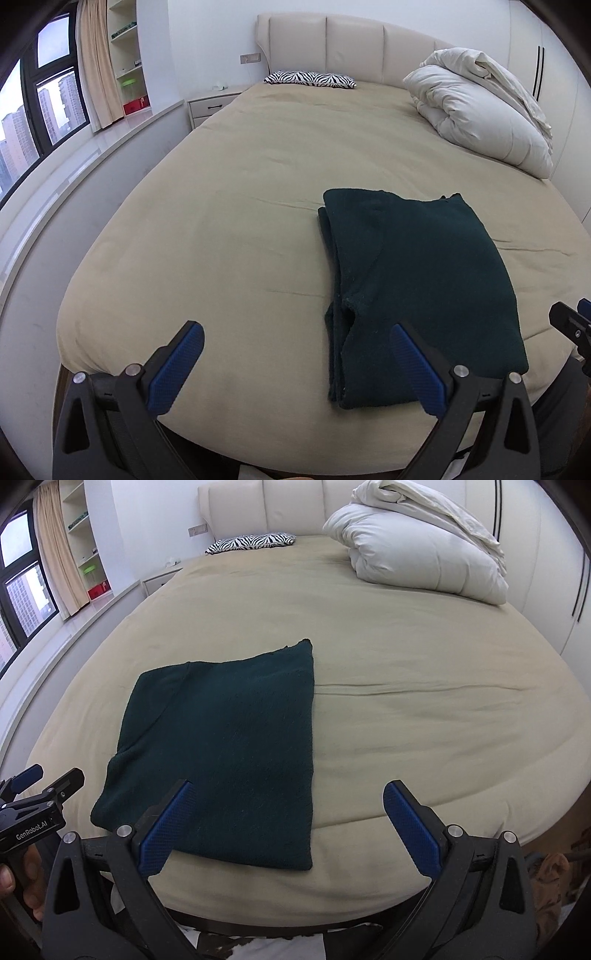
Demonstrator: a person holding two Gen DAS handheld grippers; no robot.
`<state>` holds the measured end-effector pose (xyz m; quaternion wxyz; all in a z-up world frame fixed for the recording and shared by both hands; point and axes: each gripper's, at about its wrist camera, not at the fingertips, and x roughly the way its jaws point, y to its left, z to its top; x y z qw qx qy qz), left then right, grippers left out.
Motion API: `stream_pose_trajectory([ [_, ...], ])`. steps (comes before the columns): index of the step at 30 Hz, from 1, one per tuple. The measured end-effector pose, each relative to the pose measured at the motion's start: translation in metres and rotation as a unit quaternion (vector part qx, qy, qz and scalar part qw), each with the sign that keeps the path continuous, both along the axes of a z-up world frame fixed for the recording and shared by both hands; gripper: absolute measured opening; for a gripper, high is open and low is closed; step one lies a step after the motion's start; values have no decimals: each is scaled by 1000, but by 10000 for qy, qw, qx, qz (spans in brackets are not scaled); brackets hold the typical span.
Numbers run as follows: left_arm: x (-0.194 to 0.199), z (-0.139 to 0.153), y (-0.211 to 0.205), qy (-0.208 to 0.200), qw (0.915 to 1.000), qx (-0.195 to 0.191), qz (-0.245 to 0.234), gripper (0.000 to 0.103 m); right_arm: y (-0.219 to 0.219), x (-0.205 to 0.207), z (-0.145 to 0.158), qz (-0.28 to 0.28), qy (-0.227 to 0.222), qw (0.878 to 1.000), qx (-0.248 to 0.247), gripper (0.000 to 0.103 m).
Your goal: Fold small clothes
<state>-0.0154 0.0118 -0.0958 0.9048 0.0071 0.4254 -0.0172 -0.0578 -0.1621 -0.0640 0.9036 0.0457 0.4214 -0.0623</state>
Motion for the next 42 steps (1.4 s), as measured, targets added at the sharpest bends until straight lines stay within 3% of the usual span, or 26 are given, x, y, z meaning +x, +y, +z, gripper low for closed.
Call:
stream_pose_trajectory([
  [42, -4, -3, 1, 24, 10000, 19, -37, 103, 2, 1, 0, 40, 84, 10000, 25, 103],
])
